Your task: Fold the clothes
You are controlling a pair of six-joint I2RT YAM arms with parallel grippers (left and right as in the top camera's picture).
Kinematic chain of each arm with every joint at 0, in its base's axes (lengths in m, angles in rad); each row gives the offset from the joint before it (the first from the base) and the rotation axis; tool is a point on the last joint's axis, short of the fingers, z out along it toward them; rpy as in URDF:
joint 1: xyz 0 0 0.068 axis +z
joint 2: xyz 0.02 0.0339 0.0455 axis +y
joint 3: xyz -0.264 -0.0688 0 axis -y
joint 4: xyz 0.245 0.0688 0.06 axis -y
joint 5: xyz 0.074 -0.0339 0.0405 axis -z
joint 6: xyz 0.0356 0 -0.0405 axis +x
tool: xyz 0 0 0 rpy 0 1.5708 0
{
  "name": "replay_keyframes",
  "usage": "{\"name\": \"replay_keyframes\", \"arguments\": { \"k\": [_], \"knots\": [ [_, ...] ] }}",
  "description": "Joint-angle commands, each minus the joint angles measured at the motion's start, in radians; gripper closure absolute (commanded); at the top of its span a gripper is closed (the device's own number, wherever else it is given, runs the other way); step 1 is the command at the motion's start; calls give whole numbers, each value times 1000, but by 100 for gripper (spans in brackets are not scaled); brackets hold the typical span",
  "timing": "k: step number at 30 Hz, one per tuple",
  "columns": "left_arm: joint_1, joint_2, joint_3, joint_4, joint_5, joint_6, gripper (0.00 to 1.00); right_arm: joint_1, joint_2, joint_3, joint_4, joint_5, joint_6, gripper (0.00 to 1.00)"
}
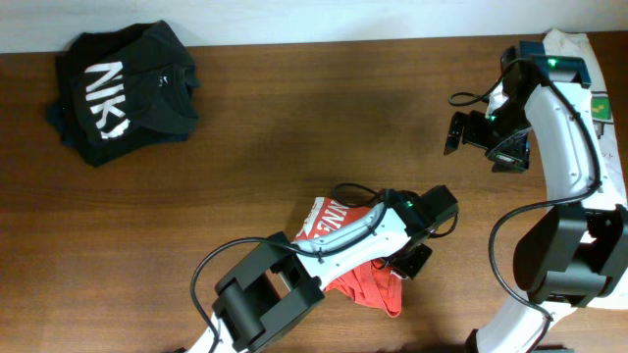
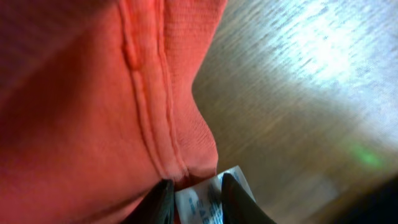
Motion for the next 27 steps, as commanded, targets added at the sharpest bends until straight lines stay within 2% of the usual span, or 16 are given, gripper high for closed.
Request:
{"name": "replay_keyframes", "arguments": {
  "k": [1,3,5,6,7,8,11,12,14,17,19,20,21,23,27],
  "knots": [
    [-11,-6,167,-126,37,20,64,6,-7,10,0,-2,-7,1],
    [-5,-8,307,-265,26,54,53,6,-7,10,0,-2,-7,1],
    [15,-9,467,-408,-49,54,50,6,-7,10,0,-2,-7,1],
    [31,-9,529,-453,-89,54,36,6,-7,10,0,-2,-7,1],
    [58,-10,587,-500,-143,53,8,6,-7,10,0,-2,-7,1],
    [106,-10,645,-552,-200,53,1,6,-7,10,0,-2,-7,1],
    [259,-11,673,-598,-262,54,1,6,-7,10,0,-2,-7,1],
    [347,-10,668,-612,-277,55,1,6,-7,10,0,-2,-7,1],
    [484,-10,647,-624,-222,120,1,6,-7,10,0,-2,-7,1],
    [659,-10,550,-623,-2,282,1,6,-7,10,0,-2,-7,1],
    [752,-10,446,-615,243,482,1,6,-7,10,0,-2,-7,1],
    [791,-10,340,-585,405,638,1,6,-7,10,0,-2,-7,1],
    [803,-10,248,-547,496,715,1,6,-7,10,0,-2,-7,1],
    [807,-10,81,-454,578,757,1,6,-7,10,0,-2,-7,1],
    [800,-10,-230,-196,730,757,1,6,-7,10,0,-2,-7,1]
  ]
}}
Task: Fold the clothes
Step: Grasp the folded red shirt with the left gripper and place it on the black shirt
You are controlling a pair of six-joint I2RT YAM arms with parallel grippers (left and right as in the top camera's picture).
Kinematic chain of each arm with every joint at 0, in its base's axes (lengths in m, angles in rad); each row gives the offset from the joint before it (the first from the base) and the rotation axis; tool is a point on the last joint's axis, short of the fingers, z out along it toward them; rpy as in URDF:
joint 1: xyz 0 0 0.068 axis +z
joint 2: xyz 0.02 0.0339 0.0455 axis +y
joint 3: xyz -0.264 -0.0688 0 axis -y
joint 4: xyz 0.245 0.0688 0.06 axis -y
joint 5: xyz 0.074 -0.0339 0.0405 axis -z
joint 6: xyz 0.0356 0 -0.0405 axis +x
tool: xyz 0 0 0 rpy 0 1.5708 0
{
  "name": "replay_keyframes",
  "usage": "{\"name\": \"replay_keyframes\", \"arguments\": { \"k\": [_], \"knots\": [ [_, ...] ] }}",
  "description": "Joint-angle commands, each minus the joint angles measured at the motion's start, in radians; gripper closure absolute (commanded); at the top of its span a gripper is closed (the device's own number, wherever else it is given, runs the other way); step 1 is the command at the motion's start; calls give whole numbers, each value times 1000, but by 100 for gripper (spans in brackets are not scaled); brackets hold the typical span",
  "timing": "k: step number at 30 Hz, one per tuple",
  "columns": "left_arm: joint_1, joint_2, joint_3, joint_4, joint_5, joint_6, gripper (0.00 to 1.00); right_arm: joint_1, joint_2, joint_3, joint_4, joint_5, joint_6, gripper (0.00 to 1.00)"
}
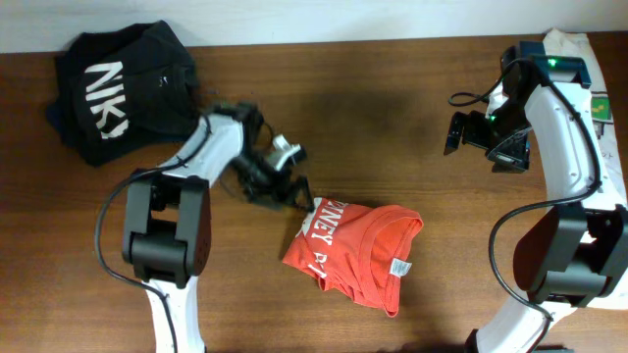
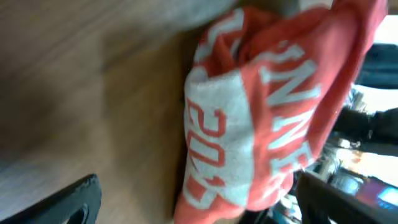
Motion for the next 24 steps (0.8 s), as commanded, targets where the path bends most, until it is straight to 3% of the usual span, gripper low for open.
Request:
{"name": "replay_keyframes", "arguments": {
  "k": [1,5,8,9,10,11,13,15,21,24],
  "knots": [
    [-19,-8,-182,116,206,63,1,6,-7,10,-2,-1,-7,1],
    [-83,-8,-287,260,278,16,1,6,-7,10,-2,-1,-7,1],
    [-143,-8,-309,339,266,-38,10,6,-7,10,-2,-1,-7,1],
    [-153,-8,-309,357,254,-68,19,6,-7,10,-2,-1,-7,1],
    [-172,-8,-309,403,182,-171,47,6,-7,10,-2,-1,-7,1],
    [-177,-8,-307,416,135,-233,60,6,-7,10,-2,-1,-7,1],
    [-179,-9,-289,417,59,-332,98,6,-7,10,-2,-1,-7,1],
    [-167,-10,-238,399,-37,-378,100,6,-7,10,-2,-1,-7,1],
    [-64,-10,27,384,-571,-460,100,6,-7,10,-2,-1,-7,1],
    [29,-10,134,399,-606,-420,99,6,-7,10,-2,-1,-7,1]
  ]
}}
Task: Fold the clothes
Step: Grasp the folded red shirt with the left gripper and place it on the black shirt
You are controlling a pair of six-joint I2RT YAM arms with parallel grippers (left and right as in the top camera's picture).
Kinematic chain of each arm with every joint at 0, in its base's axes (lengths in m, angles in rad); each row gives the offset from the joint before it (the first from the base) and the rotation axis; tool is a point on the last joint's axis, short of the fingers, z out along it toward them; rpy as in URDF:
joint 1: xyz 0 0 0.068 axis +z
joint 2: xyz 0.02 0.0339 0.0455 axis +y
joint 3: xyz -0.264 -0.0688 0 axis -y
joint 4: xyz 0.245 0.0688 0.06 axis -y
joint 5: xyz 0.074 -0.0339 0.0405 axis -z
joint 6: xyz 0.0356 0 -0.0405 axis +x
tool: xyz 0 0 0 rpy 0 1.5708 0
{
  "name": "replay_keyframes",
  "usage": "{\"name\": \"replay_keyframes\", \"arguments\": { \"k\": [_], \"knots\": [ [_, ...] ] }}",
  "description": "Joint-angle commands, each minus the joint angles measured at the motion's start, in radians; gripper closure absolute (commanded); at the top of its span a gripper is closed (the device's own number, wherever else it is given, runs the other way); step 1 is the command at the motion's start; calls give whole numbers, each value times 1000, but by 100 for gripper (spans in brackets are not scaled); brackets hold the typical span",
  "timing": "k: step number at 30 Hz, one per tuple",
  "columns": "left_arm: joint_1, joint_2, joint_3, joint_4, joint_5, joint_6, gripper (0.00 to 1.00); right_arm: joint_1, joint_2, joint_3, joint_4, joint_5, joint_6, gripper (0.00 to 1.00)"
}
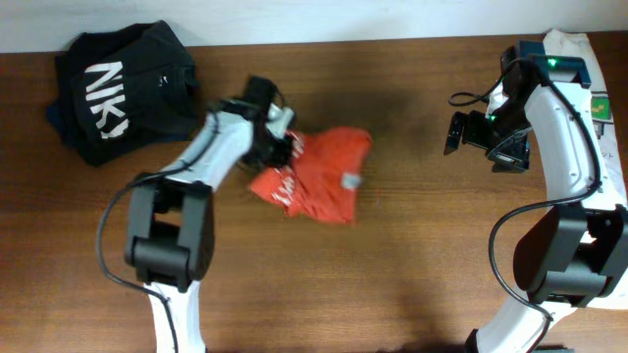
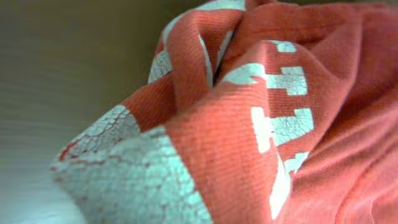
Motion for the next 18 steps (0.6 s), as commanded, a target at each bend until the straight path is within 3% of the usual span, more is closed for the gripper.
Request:
{"name": "replay_keyframes", "arguments": {
  "k": [1,8,13,18],
  "knots": [
    [156,9,138,13,-198,66,100,6,-7,10,0,-2,-8,1],
    [332,9,258,-6,-229,77,100,6,-7,10,0,-2,-8,1],
    [353,9,472,-55,-226,68,100,6,-7,10,0,-2,-8,1],
    [361,9,626,-51,-226,-32,99,6,-7,10,0,-2,-8,1]
  ]
}}
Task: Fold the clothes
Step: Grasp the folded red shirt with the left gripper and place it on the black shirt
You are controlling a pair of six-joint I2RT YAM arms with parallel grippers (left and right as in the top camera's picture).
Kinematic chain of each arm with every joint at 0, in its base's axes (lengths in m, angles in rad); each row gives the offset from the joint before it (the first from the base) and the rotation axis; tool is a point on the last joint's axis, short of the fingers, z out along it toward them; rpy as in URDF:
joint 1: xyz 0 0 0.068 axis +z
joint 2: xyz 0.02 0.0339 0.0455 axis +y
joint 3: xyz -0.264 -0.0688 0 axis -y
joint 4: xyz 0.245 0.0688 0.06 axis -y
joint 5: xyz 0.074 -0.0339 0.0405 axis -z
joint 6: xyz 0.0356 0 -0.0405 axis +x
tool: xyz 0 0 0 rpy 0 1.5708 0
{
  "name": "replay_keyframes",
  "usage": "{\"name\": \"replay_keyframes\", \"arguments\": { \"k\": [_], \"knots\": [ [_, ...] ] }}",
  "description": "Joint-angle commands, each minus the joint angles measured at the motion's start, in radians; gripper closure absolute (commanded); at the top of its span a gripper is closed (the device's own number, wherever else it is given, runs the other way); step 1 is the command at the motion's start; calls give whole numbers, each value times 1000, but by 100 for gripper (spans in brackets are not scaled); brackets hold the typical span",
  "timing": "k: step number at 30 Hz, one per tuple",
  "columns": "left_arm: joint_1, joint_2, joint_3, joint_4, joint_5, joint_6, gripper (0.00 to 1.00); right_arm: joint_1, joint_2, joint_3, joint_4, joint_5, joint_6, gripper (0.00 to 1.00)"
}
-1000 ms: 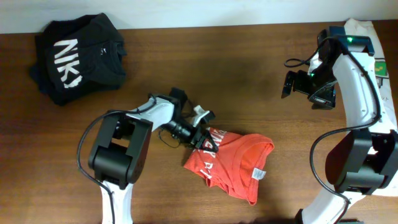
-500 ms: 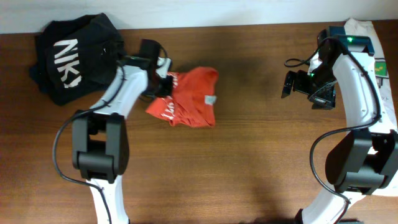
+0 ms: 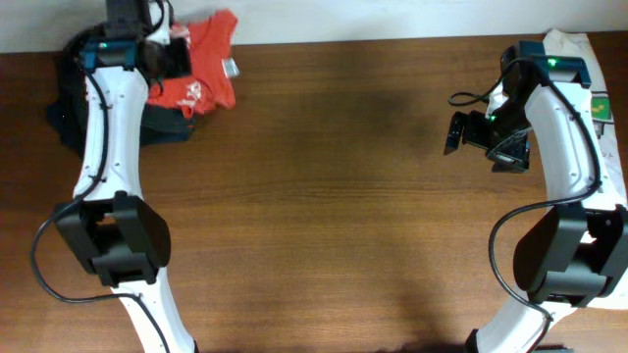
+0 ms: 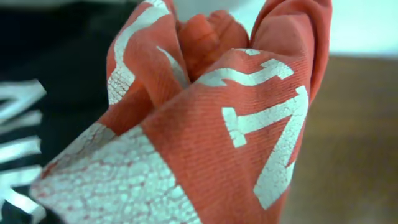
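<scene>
A crumpled red shirt with white print hangs at the table's far left corner, partly over the black shirt with white letters. My left gripper is shut on the red shirt's left side. In the left wrist view the red shirt fills the frame and hides the fingers, with the black shirt behind it. My right gripper hovers open over the table's right side, holding nothing.
The brown wooden table spreads across the overhead view. A white cloth and a green-and-white item lie at the far right edge, beside the right arm.
My left gripper has moved with the red shirt from the middle-left of the table to the far left corner, where it now overlaps the black shirt. The right arm has not moved.
The red shirt lay near the table's front centre with my left gripper pinched on its edge by the label. Then the gripper was off it at its left side. Then it held the shirt further back and left, and now at the black shirt.
</scene>
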Motion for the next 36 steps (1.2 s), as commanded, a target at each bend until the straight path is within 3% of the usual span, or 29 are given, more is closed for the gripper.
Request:
{"name": "replay_keyframes", "arguments": {
  "k": [1,8,17,19,20,21,23,24,25,29,30,32,33,34,36],
  "knots": [
    [19,4,48,29,0,-98,99,6,-7,10,0,-2,-7,1],
    [141,20,48,69,-21,-137,100,6,-7,10,0,-2,-7,1],
    [299,203,47,117,-105,-154,99,6,-7,9,0,-2,-7,1],
    [320,204,47,143,-176,-140,91,6,-7,10,0,-2,-7,1],
    [327,204,47,144,-175,-133,83,6,-7,10,0,-2,-7,1],
    [333,204,47,141,-174,-133,57,6,-7,10,0,-2,-7,1],
    [334,204,47,136,-175,-115,38,6,-7,10,0,-2,-7,1],
    [334,204,50,137,-175,-68,15,6,-7,10,0,-2,-7,1],
    [334,203,53,137,-175,-65,1,6,-7,10,0,-2,-7,1],
    [332,148,66,114,-174,-66,1,6,-7,10,0,-2,-7,1],
    [326,104,66,130,-150,-66,8,6,-7,10,0,-2,-7,1],
    [320,73,66,154,-97,-66,31,6,-7,10,0,-2,-7,1],
    [318,68,66,158,-64,-66,53,6,-7,10,0,-2,-7,1],
    [317,71,66,144,-33,-66,66,6,-7,10,0,-2,-7,1],
    [316,117,64,52,63,-66,84,6,-7,10,0,-2,-7,1]
  ]
}}
